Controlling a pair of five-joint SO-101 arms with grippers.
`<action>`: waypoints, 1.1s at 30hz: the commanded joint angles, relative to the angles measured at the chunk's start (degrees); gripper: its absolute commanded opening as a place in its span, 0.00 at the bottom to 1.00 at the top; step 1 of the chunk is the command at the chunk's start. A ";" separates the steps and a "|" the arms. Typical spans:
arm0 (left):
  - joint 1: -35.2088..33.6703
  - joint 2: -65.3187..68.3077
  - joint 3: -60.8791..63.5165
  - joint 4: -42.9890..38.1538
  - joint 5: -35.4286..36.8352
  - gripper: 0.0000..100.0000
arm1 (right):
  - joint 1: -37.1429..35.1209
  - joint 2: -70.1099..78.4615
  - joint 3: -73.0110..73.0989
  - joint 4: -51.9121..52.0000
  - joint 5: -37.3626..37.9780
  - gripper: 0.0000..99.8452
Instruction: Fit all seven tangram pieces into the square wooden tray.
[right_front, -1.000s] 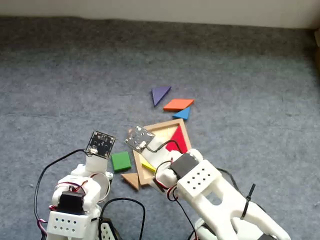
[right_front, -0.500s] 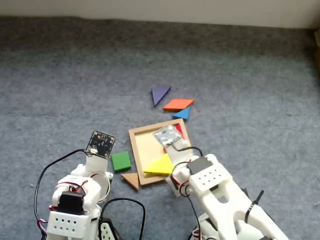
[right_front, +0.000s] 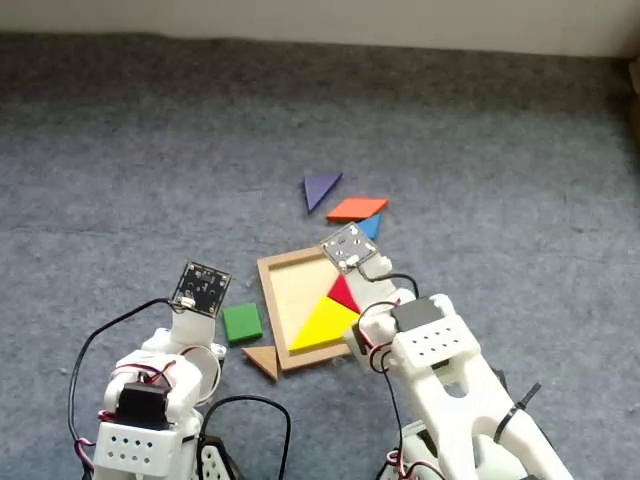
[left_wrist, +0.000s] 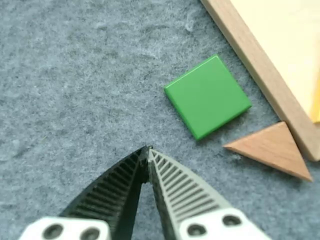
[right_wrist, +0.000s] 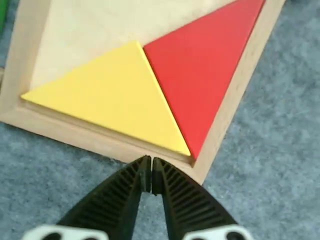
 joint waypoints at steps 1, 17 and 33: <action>-0.75 -1.71 1.19 0.35 -0.44 0.01 | 0.75 -1.89 -3.30 -0.66 0.70 0.02; -0.75 -1.71 1.19 0.35 -0.44 0.01 | 4.09 10.77 -30.37 -3.65 -5.10 0.09; -0.75 -1.71 1.19 0.35 -0.44 0.01 | 5.76 46.02 -56.66 -3.82 -26.81 0.21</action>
